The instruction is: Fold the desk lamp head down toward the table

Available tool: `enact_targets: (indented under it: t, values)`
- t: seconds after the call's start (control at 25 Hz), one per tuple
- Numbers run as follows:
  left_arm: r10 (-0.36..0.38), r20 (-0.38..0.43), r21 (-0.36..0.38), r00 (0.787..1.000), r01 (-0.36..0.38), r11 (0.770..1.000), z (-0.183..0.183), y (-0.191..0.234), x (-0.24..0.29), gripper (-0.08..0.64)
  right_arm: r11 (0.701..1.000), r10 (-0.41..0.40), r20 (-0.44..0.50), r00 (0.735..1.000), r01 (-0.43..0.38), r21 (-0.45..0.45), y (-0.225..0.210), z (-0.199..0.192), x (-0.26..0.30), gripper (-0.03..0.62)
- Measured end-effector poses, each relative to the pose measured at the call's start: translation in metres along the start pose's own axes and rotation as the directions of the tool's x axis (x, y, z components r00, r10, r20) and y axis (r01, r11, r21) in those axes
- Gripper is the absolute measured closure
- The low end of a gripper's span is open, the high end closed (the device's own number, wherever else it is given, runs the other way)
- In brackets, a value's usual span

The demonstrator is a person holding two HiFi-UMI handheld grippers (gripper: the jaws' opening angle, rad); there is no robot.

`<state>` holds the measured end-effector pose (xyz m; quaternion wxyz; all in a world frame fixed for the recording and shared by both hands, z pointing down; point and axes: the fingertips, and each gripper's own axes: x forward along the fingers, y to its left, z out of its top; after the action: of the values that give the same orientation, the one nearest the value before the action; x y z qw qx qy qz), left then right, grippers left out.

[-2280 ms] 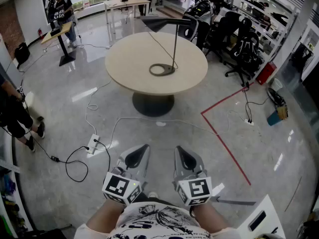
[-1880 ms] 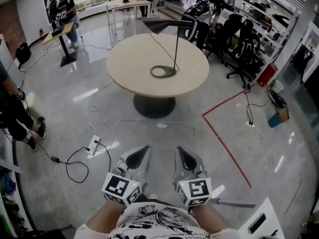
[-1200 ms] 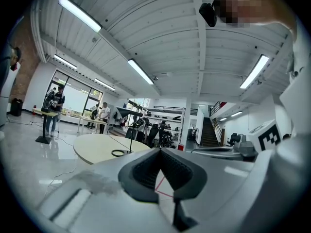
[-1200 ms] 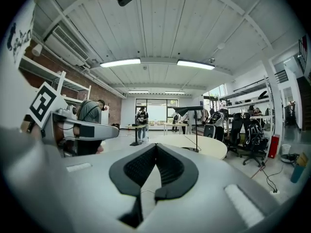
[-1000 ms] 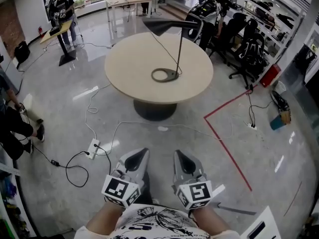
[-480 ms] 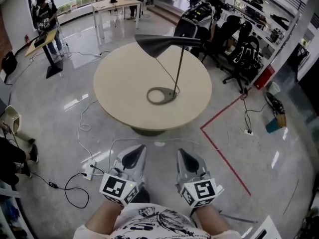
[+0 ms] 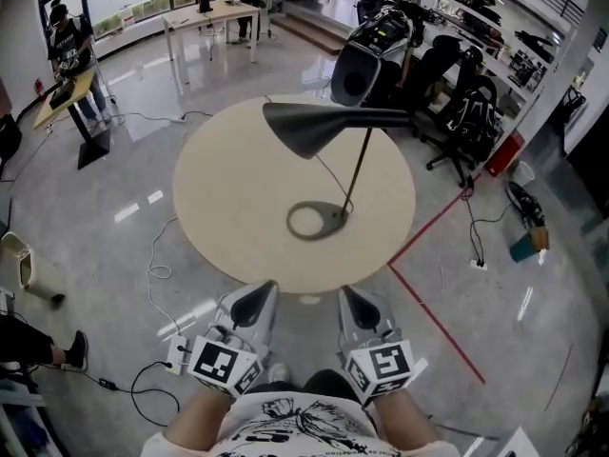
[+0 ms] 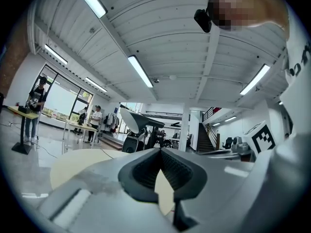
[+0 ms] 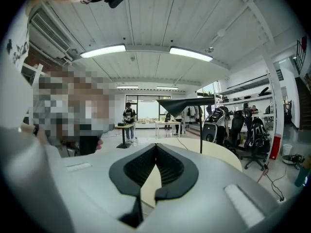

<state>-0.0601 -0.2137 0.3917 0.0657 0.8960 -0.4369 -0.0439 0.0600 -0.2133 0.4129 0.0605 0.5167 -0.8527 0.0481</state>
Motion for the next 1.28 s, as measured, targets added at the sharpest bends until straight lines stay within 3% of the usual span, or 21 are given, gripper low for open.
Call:
enact_targets:
  t: [0.24, 0.4, 0.64, 0.88, 1.08, 1.28]
  values:
    - [0.03, -0.02, 0.021, 0.999, -0.03, 0.999, -0.001, 0.029, 0.026, 0.554, 1.0, 0.026, -0.009, 1.0, -0.026, -0.003, -0.012, 0.002, 0.043, 0.583]
    - [0.056, 0.016, 0.053, 0.998, -0.057, 0.997, 0.009, 0.044, 0.054, 0.554, 0.998, 0.068, -0.012, 0.998, -0.068, 0.0, -0.032, 0.006, 0.073, 0.583]
    - [0.133, 0.107, 0.087, 0.985, -0.143, 0.986, 0.041, 0.073, 0.101, 0.554, 0.989, 0.141, 0.004, 0.99, -0.14, -0.045, -0.066, 0.021, 0.12, 0.583]
    - [0.195, 0.19, 0.17, 0.962, -0.228, 0.959, 0.086, 0.091, 0.133, 0.554, 0.978, 0.199, 0.0, 0.98, -0.199, -0.061, -0.083, 0.038, 0.156, 0.583]
    - [0.215, 0.241, 0.226, 0.946, -0.27, 0.936, 0.12, 0.11, 0.14, 0.554, 0.975, 0.211, 0.002, 0.977, -0.21, -0.074, -0.083, 0.048, 0.177, 0.583]
    - [0.21, 0.269, 0.247, 0.94, -0.278, 0.928, 0.152, 0.139, 0.142, 0.554, 0.98, 0.186, -0.004, 0.983, -0.186, -0.069, -0.075, 0.047, 0.187, 0.583]
